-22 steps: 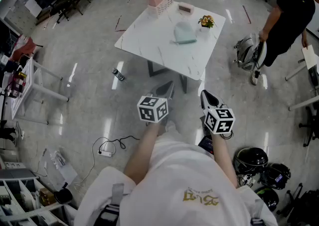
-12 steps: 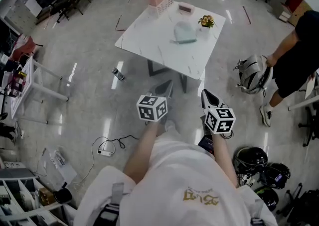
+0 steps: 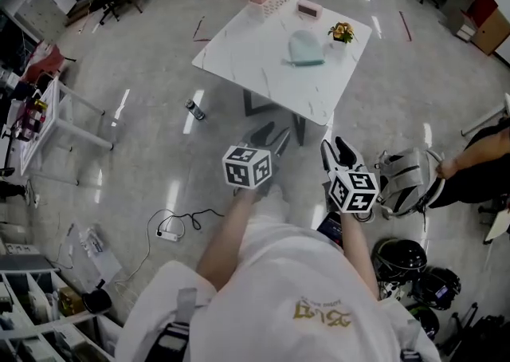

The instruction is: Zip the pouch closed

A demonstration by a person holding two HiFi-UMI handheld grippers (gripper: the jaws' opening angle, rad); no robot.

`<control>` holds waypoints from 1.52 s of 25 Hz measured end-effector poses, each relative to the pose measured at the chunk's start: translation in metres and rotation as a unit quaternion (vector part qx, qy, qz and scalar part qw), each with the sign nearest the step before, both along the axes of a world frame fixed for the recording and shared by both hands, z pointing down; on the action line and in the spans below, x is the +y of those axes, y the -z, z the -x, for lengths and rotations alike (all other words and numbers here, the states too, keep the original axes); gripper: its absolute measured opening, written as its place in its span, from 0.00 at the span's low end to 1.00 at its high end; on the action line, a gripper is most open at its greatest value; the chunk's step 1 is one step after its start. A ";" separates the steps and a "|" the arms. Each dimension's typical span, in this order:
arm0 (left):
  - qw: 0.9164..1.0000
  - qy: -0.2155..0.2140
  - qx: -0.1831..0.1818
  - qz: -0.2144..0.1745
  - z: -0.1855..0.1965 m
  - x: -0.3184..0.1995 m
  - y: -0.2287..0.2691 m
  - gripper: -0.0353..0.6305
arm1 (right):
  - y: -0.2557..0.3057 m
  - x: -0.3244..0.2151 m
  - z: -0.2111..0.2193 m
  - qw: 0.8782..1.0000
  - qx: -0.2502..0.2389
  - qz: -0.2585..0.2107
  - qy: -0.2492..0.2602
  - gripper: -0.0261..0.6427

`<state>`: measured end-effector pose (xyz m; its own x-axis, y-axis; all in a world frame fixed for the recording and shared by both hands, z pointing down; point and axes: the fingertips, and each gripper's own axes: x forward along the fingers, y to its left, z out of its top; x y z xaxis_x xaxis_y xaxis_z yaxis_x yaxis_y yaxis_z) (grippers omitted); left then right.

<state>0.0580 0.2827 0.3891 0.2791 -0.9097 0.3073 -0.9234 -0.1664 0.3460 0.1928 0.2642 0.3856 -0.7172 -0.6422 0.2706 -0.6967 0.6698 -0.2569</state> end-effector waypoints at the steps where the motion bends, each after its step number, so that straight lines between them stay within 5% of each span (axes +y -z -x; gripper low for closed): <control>1: 1.000 0.003 0.000 0.003 0.004 -0.002 -0.003 0.38 | -0.003 -0.003 0.003 1.000 0.001 0.004 0.001 0.27; 8: 1.000 0.011 0.024 0.016 0.041 -0.048 -0.028 0.38 | -0.027 -0.048 0.028 1.000 0.014 0.027 -0.006 0.27; 24: 0.994 -0.049 0.042 0.087 0.158 -0.267 -0.085 0.39 | -0.089 -0.245 0.141 0.990 0.063 0.105 -0.067 0.29; 38: 0.978 -0.162 0.020 0.130 0.175 -0.343 -0.134 0.38 | -0.113 -0.297 0.188 0.980 0.102 0.136 -0.104 0.29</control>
<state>-0.1172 -0.0602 0.5234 0.5554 -0.6651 0.4992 -0.8222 -0.3492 0.4495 0.0050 -0.0332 0.4987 -0.4913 -0.6532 0.5762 -0.8665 0.4334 -0.2476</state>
